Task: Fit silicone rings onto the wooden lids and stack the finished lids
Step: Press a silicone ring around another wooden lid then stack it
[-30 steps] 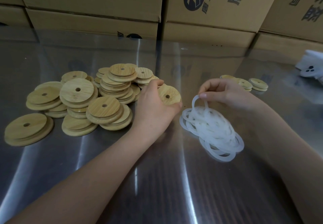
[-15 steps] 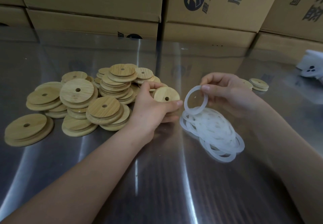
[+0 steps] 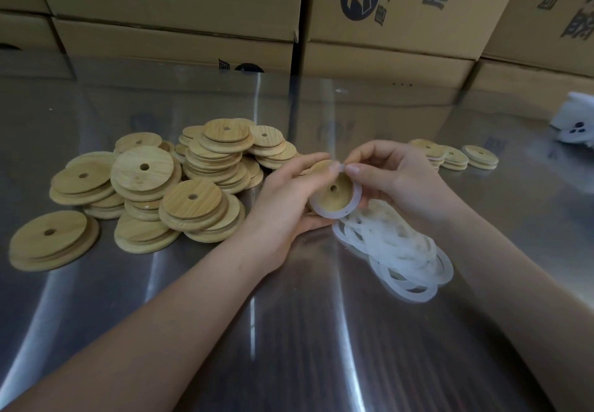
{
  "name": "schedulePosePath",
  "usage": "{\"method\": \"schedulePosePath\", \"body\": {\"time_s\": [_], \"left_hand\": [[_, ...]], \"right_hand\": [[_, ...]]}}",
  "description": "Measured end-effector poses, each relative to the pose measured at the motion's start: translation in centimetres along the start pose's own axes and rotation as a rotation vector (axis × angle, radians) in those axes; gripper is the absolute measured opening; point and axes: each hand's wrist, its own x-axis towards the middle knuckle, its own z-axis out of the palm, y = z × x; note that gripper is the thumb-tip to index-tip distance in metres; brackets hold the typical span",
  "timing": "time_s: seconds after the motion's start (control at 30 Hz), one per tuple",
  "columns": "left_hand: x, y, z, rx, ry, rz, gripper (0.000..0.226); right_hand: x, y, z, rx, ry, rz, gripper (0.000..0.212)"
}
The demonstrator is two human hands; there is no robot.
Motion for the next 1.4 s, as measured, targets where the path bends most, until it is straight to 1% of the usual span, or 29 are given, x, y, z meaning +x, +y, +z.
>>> {"method": "schedulePosePath", "body": {"time_s": [0.1,0.23,0.7,0.77,0.93,1.07,1.17,1.4], "left_hand": [[0.09,-0.35,-0.12,0.052,0.008,0.056,0.039],[0.12,-0.43,-0.06,0.074,-0.003,0.100,0.045],[0.11,-0.22,-0.07,0.097,-0.023,0.114,0.040],[0.03,-0.21,-0.02,0.113,-0.027,0.130,0.041],[-0.03,-0.37,0.04,0.191,-0.008,0.220,0.044],[0.01,-0.55,-0.10,0.297,0.018,0.305,0.046],[-0.09,-0.56,-0.04,0.365,0.034,0.379,0.050],[-0.38,-0.53,0.10,0.444,0.067,0.495,0.041]], "right_hand": [[-0.03,0.10,0.25,-0.037,0.043,-0.017,0.002],[-0.06,-0.02,0.53,-0.070,0.086,-0.033,0.009],[-0.13,0.02,0.92,-0.149,0.152,-0.106,0.019],[-0.10,0.07,0.89,-0.165,0.168,-0.115,0.018],[0.00,0.21,0.89,-0.172,0.190,-0.122,0.014],[0.00,0.15,0.84,-0.184,0.187,-0.134,0.019],[-0.02,0.03,0.91,-0.177,0.195,-0.135,0.018],[-0.11,-0.14,1.00,-0.167,0.203,-0.153,0.017]]}}
